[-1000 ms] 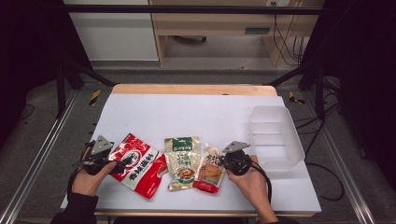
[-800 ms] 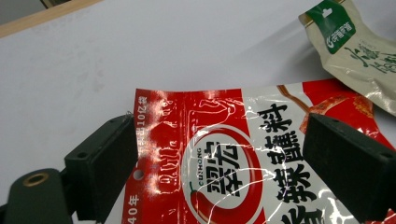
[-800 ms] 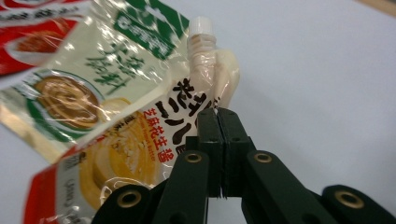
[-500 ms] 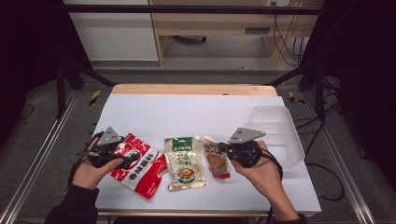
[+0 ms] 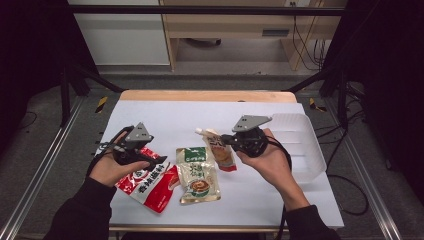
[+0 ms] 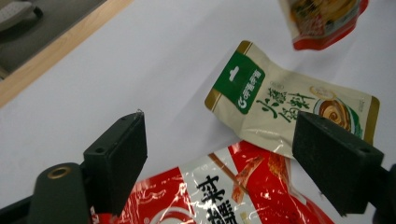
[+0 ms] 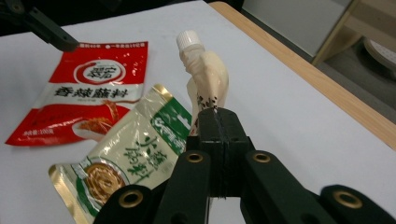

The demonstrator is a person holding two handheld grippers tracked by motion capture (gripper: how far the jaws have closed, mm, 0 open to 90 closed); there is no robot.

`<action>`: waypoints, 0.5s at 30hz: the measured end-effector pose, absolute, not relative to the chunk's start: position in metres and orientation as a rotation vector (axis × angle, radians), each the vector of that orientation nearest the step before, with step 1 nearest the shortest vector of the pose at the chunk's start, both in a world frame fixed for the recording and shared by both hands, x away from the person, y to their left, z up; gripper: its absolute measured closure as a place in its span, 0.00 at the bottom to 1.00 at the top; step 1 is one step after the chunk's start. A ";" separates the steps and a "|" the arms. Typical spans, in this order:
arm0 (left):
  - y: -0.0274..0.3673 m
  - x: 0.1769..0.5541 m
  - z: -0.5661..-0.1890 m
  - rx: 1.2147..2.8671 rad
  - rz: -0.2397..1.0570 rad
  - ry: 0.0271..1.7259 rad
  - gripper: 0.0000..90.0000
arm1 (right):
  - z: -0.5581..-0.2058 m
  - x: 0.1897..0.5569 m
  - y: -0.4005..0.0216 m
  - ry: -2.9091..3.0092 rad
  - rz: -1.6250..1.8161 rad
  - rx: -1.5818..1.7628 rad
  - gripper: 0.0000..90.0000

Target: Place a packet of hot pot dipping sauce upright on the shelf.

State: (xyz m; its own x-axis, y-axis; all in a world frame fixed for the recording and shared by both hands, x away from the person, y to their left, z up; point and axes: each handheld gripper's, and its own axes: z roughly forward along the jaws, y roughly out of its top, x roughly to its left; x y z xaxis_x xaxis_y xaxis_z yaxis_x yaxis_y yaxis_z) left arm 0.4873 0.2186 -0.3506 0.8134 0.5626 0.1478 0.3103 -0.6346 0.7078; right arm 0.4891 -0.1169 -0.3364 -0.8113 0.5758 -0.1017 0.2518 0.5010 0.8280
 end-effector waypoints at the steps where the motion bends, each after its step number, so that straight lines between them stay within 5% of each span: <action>1: 0.216 0.488 -0.347 2.303 0.469 0.619 0.22 | -0.334 0.491 -0.107 2.394 1.244 0.660 1.00; 15: 0.200 0.494 -0.328 2.322 0.450 0.503 0.34 | -0.329 0.486 -0.052 2.467 1.310 0.534 1.00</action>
